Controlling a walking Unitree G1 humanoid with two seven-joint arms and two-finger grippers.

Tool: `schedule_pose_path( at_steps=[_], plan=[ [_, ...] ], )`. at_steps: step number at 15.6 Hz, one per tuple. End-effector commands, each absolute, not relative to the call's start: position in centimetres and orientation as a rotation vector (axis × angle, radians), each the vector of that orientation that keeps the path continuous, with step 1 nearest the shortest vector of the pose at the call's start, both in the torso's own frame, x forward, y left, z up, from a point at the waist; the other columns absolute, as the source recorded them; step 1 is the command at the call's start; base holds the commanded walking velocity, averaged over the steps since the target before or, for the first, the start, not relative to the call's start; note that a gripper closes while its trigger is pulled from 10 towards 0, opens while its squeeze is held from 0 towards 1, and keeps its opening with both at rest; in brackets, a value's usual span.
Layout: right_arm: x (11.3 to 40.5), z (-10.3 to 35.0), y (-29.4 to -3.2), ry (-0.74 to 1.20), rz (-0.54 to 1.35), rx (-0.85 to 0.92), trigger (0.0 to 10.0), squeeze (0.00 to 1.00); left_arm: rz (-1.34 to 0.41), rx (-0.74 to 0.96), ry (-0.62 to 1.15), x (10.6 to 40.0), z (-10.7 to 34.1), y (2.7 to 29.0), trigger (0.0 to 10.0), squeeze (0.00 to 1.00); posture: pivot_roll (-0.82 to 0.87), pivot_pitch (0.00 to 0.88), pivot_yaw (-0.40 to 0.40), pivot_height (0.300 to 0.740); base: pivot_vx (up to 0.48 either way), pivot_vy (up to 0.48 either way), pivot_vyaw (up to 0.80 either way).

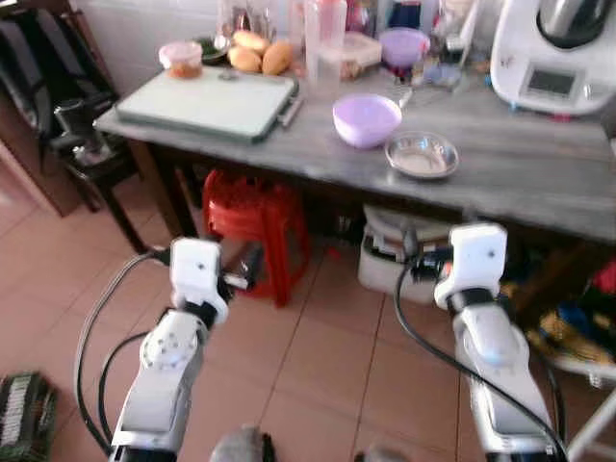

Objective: Setting the table

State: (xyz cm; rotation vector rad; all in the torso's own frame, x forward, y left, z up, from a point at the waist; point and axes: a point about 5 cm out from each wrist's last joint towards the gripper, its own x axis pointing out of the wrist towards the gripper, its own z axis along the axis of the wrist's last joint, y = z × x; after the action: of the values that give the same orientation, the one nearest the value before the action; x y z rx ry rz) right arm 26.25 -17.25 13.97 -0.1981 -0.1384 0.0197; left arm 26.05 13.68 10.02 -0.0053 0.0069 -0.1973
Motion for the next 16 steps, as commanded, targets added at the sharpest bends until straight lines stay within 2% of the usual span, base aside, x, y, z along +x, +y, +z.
schedule_pose_path(
  at_steps=[1,3,5,7,10,12,14,16],
  plan=[
    [26.3,14.4,-18.4,-0.154,-0.044,-0.206,10.0,0.00,-0.167,0.015,-0.012,26.1,10.1,13.7,10.0,0.00,0.01,0.000,0.012,0.740,0.000,0.000,0.00],
    [25.7,13.8,-18.8,-0.119,-0.151,-0.165,10.0,0.00,0.020,0.015,-0.022,25.7,9.9,16.0,10.0,0.00,0.02,0.000,-0.025,0.740,0.000,0.000,0.00],
    [24.3,12.6,-18.2,-0.081,-0.137,-0.130,10.0,0.00,0.074,0.049,-0.047,24.9,10.1,16.9,10.0,0.00,0.02,0.000,-0.040,0.740,0.000,0.000,0.00],
    [23.5,11.6,-17.4,-0.015,-0.107,-0.070,10.0,0.00,-0.073,0.094,-0.014,23.9,9.8,16.1,10.0,0.00,0.03,0.000,-0.037,0.740,0.000,0.000,0.00],
    [23.8,12.0,-16.4,-0.037,-0.051,-0.051,10.0,0.00,-0.258,0.077,-0.021,24.6,10.4,13.8,10.0,0.00,0.03,0.000,-0.029,0.740,0.000,0.000,0.00],
    [23.9,11.8,-16.7,-0.026,-0.072,-0.044,10.0,0.00,-0.269,0.017,-0.006,24.4,10.5,12.5,10.0,0.00,0.01,0.000,-0.016,0.740,0.000,-0.293,-0.80],
    [24.0,12.0,-17.2,-0.030,-0.073,-0.052,10.0,0.00,-0.206,0.006,0.003,24.4,10.4,13.3,10.0,0.00,0.01,0.000,-0.021,0.740,0.000,0.000,-0.60],
    [24.3,12.0,-17.0,-0.029,-0.062,-0.056,10.0,0.00,-0.185,-0.001,0.003,24.4,10.6,13.5,10.0,0.00,0.02,0.000,-0.021,0.740,0.000,0.000,0.00]
  ],
)
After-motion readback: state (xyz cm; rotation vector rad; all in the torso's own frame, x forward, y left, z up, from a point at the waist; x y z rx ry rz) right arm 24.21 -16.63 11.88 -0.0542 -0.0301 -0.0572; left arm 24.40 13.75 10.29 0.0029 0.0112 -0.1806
